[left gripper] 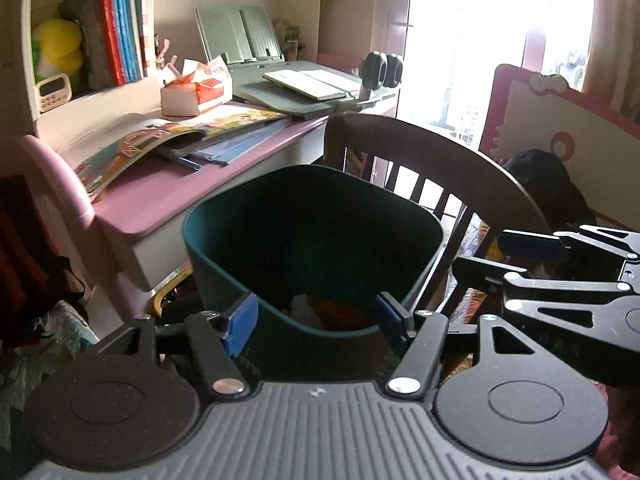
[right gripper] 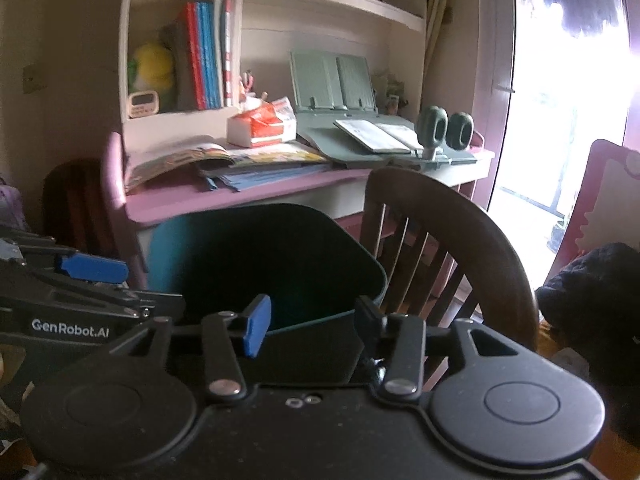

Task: Collect trash
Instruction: 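Lower both open tools from the wastebasket down to the trash pile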

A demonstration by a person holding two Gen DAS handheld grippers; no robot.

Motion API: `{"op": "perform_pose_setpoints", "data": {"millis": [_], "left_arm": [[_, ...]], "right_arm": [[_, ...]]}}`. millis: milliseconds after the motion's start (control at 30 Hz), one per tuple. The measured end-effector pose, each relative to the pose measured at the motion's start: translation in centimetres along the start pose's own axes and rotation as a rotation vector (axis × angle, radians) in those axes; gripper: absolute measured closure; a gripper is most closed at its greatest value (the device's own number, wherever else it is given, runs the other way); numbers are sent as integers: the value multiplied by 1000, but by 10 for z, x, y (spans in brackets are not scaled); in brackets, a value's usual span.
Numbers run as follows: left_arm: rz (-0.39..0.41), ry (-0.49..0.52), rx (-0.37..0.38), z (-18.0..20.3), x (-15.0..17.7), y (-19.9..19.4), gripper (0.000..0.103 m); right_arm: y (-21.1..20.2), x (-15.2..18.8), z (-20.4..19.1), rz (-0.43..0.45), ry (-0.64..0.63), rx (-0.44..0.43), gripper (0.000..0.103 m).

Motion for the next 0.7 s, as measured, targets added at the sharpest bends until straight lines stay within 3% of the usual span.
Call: {"op": "perform_pose_setpoints", "data": {"millis": [400,700], "left_arm": [[34,-53,-12,-24,44,-83,38],[38,-100,-39,-68,93,-129,29]], "right_arm": [[-74,9,-57,48,-73,-98,50],[-93,25,-116,23,-74,-204,48]]}}
Point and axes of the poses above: each gripper's, at about its wrist camera, not at the fingertips, and y roughly the way its jaws point, z to its right, x to its underside, the point moved 6 cm from there along y, roughly the way its jaws point, and after that the axes turned 11 degrees about x, right-handed, at the moved point
